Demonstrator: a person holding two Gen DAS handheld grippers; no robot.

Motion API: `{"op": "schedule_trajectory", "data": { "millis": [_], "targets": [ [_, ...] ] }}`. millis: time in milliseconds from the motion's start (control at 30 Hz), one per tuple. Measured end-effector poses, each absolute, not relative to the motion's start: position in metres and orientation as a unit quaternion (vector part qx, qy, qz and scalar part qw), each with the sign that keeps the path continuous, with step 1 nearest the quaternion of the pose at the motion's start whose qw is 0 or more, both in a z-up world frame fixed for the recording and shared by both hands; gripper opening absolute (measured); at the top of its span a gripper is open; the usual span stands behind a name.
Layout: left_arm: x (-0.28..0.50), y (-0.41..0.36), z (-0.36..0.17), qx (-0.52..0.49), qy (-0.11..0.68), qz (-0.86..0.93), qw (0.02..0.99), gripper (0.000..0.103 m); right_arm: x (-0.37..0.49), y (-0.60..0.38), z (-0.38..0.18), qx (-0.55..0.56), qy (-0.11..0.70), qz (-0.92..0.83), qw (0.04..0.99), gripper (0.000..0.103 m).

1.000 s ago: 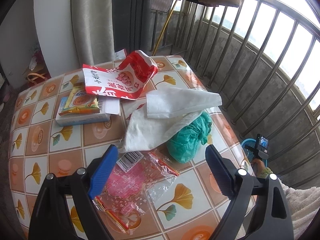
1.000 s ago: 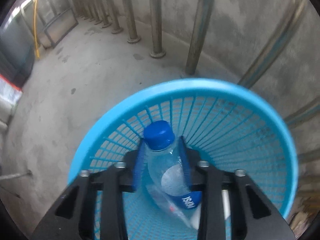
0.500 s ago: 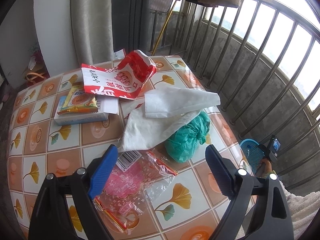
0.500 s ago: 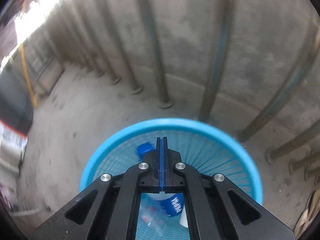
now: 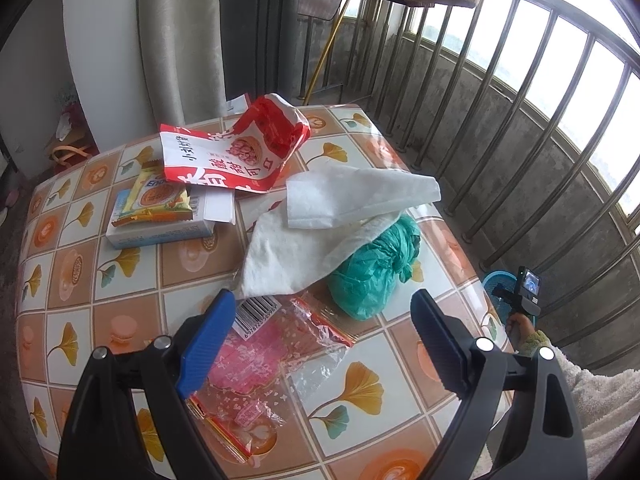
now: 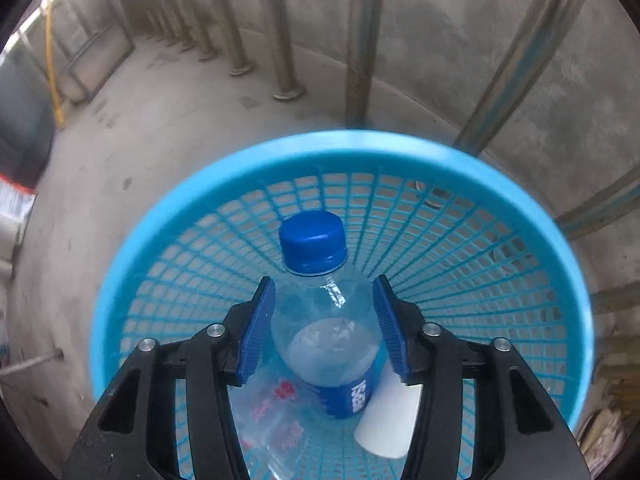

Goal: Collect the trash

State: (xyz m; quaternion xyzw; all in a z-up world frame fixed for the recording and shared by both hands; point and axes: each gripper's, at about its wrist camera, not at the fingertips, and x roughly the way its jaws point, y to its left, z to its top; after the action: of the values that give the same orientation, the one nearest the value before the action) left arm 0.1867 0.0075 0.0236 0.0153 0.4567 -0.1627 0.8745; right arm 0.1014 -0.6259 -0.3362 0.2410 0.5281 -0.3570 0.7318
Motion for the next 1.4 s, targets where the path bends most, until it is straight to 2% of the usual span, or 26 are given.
{"op": "schedule_trajectory", "data": {
  "millis": [167,200,233,300,500,667,867,1133,1267,1400],
  "targets": [
    [0.188,0.007,0.023,0.018,0.459,-0.159,0.874,0.087,0.089,-0.63,-0.319,0.263,0.483,-0.377,0.745,0.039],
    [0.188,0.007,0.023,0.018,0.458,-0.16,0.874,0.087,0.082,-0.63,-0.311,0.269,0.463,-0.383,0.753,0.032],
    [0.188,0.006,0.023,0.018,0.458,-0.161,0.874,0.087,0.074,-0.632,-0.303,0.279,0.443,-0.392,0.756,0.018],
    [0.188,0.006,0.023,0.018,0.456,-0.164,0.874,0.087,0.062,-0.638,-0.298,0.298,0.421,-0.412,0.751,0.008],
    [0.186,0.008,0.023,0.012,0.452,-0.169,0.876,0.087,0.022,-0.649,-0.296,0.319,0.398,-0.495,0.704,0.009],
    [0.183,0.014,0.026,0.002,0.449,-0.171,0.877,0.087,0.005,-0.645,-0.287,0.345,0.381,-0.496,0.7,0.012],
    [0.173,0.023,0.034,-0.012,0.434,-0.178,0.883,0.087,-0.021,-0.613,-0.241,0.381,0.339,-0.478,0.715,0.029],
    [0.154,0.051,0.043,-0.032,0.41,-0.176,0.894,0.087,-0.031,-0.53,-0.129,0.297,0.318,-0.398,0.807,0.069],
    [0.14,0.075,0.044,-0.045,0.397,-0.164,0.902,0.087,-0.03,-0.473,-0.07,0.264,0.324,-0.315,0.852,0.076],
    [0.126,0.101,0.042,-0.058,0.386,-0.153,0.908,0.087,-0.014,-0.422,-0.029,0.245,0.344,-0.218,0.88,0.078]
  ]
}}
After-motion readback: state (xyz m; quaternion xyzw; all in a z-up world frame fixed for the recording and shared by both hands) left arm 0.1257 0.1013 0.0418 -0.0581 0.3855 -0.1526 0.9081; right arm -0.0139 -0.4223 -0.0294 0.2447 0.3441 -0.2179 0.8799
